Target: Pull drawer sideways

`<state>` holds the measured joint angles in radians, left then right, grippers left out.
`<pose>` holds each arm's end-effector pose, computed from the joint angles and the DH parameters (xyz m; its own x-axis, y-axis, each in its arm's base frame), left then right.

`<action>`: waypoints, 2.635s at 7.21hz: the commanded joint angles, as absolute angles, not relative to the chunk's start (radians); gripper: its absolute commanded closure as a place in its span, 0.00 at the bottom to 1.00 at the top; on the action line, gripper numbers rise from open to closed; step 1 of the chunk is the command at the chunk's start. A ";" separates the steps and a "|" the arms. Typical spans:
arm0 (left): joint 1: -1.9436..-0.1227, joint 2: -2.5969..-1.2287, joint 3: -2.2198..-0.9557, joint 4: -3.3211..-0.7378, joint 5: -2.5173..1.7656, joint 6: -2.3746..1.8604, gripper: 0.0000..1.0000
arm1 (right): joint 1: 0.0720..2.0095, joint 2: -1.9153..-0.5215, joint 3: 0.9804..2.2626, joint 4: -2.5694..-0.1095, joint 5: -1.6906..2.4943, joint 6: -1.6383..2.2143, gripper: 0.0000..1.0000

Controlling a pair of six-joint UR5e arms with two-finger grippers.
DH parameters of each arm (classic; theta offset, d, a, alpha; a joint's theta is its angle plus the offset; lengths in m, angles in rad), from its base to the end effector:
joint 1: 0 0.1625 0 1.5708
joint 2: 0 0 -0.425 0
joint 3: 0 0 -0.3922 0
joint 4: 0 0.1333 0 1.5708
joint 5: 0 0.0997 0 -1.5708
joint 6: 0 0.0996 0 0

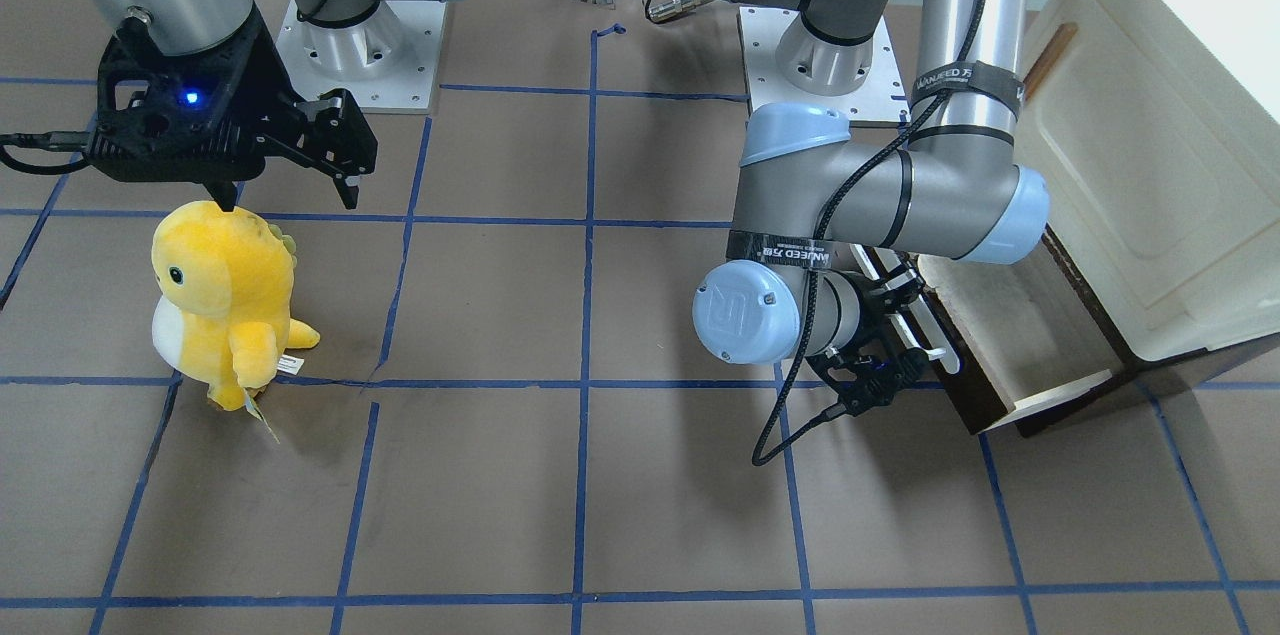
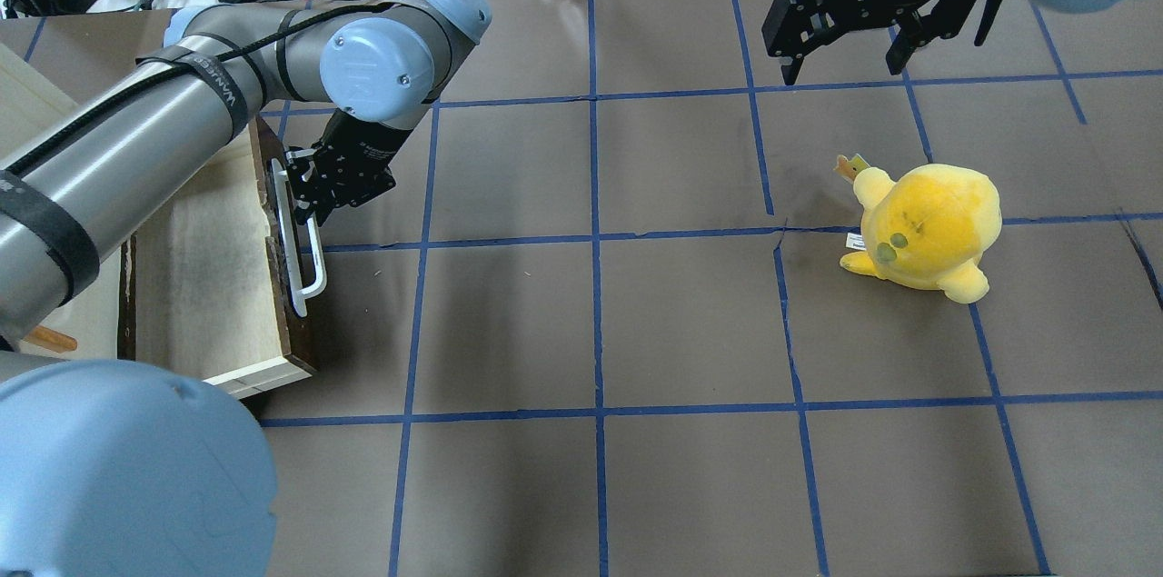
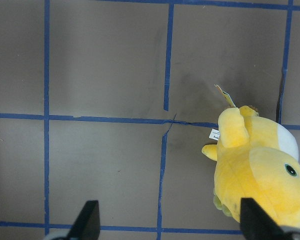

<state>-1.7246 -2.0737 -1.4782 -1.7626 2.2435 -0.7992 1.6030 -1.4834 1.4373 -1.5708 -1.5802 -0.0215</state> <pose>-0.1627 -0.5845 0.2578 -0.5917 -0.2570 -0.7641 -0.4272 0.9037 0.0268 0.1495 -0.5285 0.5091 -0.9985 -0.0532 0.0104 -0.0536 0.9975 -0.0459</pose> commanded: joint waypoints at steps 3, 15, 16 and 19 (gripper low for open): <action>-1.738 -2.048 -1.422 -1.753 2.227 -0.764 0.00 | 1.603 -1.483 1.437 -1.571 -1.580 -0.021 0.00; -1.528 -1.654 -1.374 -1.686 1.634 0.110 0.00 | 1.603 -1.483 1.437 -1.571 -1.582 -0.021 0.00; -1.529 -1.634 -1.406 -1.660 1.628 0.120 0.00 | 1.603 -1.483 1.437 -1.571 -1.582 -0.021 0.00; -1.534 -1.600 -1.503 -1.520 1.562 0.112 0.00 | 1.603 -1.483 1.437 -1.571 -1.580 -0.021 0.00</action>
<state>-1.5335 -1.6122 -1.4700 -1.5627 1.5892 0.1089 1.6030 -1.4834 1.4374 -1.5708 -1.5805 -0.0215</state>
